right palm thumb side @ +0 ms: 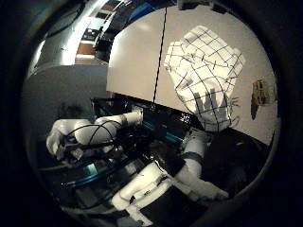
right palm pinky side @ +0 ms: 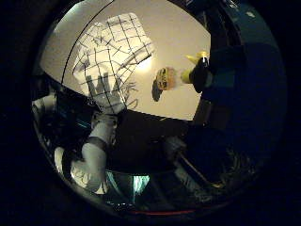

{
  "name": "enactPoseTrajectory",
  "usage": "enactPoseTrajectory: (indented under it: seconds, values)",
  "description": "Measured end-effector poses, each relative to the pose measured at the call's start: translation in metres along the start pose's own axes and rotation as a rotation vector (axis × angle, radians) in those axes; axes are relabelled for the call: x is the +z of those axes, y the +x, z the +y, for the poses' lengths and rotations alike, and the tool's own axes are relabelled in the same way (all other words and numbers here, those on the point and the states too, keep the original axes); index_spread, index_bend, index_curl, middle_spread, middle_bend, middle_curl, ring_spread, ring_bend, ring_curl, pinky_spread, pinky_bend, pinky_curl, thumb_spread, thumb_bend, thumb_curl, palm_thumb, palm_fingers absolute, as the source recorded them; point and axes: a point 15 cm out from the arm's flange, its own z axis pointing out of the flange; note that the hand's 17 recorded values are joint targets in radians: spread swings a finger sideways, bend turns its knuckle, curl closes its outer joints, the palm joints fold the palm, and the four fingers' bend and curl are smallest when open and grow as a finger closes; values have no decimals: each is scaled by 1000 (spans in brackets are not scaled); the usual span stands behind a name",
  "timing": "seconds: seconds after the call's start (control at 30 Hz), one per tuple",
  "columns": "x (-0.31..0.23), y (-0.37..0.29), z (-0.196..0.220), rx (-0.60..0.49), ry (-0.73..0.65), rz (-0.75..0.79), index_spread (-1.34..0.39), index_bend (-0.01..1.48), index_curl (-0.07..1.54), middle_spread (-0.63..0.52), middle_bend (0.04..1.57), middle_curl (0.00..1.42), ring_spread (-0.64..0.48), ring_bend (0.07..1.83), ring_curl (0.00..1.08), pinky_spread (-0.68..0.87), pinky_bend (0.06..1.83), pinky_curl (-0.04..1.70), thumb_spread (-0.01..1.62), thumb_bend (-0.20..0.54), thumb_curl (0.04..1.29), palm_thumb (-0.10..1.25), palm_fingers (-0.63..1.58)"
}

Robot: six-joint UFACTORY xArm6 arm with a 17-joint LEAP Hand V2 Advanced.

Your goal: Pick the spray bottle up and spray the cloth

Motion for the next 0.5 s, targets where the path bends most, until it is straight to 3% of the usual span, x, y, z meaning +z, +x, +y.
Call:
enactPoseTrajectory:
  seconds: [0.5]
  values:
    - [-55,85,21,293,319,-71,-255,157,274,46,246,350,193,329,246,359,314,289,1047,-22,308,571,203]
